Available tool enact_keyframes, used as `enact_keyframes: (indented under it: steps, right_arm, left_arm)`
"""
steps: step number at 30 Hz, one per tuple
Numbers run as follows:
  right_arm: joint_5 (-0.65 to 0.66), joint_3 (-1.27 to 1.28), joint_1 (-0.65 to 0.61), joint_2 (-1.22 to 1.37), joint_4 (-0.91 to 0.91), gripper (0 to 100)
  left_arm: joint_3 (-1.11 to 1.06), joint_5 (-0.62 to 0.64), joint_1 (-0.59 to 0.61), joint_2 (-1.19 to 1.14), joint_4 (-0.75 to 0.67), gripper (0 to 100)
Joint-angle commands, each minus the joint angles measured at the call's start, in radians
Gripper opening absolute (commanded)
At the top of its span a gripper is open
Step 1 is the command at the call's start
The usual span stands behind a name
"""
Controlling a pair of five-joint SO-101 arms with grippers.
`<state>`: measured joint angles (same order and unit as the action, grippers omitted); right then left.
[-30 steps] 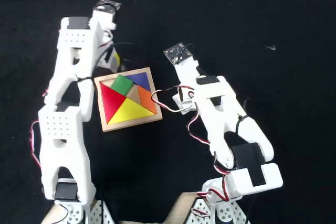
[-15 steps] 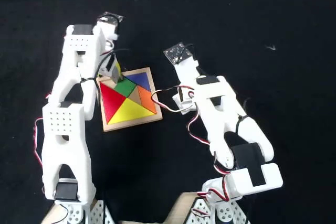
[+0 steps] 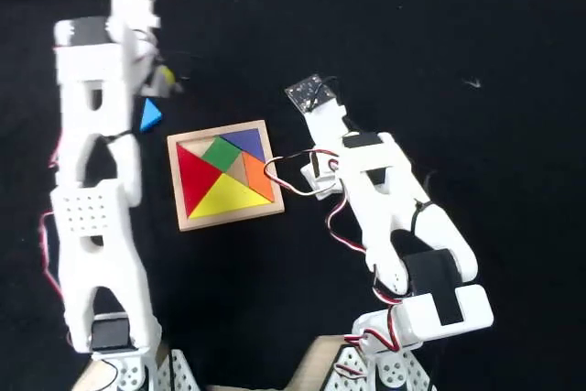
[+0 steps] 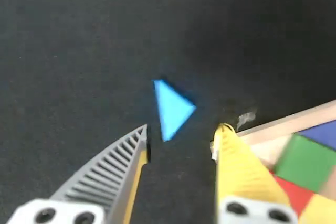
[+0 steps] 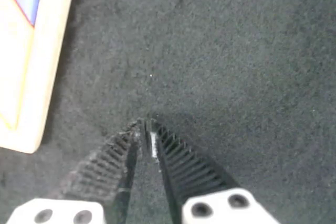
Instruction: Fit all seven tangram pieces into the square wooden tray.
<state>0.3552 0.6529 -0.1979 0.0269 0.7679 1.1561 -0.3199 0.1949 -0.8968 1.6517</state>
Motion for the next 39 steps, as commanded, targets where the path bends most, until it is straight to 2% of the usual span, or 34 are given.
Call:
enact_keyframes:
  steps: [1,4,6,8,13,18,20,26,39]
  right_arm:
    - [0.009,-0.05,0.009,0.001,-0.011,1.1]
    - [0.009,-0.05,0.009,0.002,-0.014,1.1]
    - [0.009,-0.05,0.009,0.004,-0.015,1.1]
    - [0.009,-0.05,0.009,0.004,-0.015,1.1]
    - [0.009,-0.05,0.009,0.004,-0.015,1.1]
    - [0.009,-0.05,0.009,0.004,-0.015,1.1]
    - [0.009,-0.05,0.009,0.004,-0.015,1.1]
    - [0.009,-0.05,0.008,0.004,-0.014,1.1]
    - [0.009,-0.05,0.008,0.002,-0.011,1.1]
  left_arm:
    - [0.045,-0.026,0.036,-0.029,0.012,21]
    - [0.056,0.107,0.047,-0.081,0.012,22]
    - [0.079,0.161,0.059,-0.12,0.011,27]
    - [0.113,0.163,0.077,-0.166,0.006,30]
    - [0.189,0.15,0.102,-0.281,-0.055,30]
    - [0.384,0.137,0.045,-0.293,0.098,28]
    - [0.446,0.137,0.01,-0.299,0.11,28]
    - [0.417,0.097,-0.054,-0.338,0.106,28]
    - [0.499,0.087,-0.027,-0.471,0.058,29]
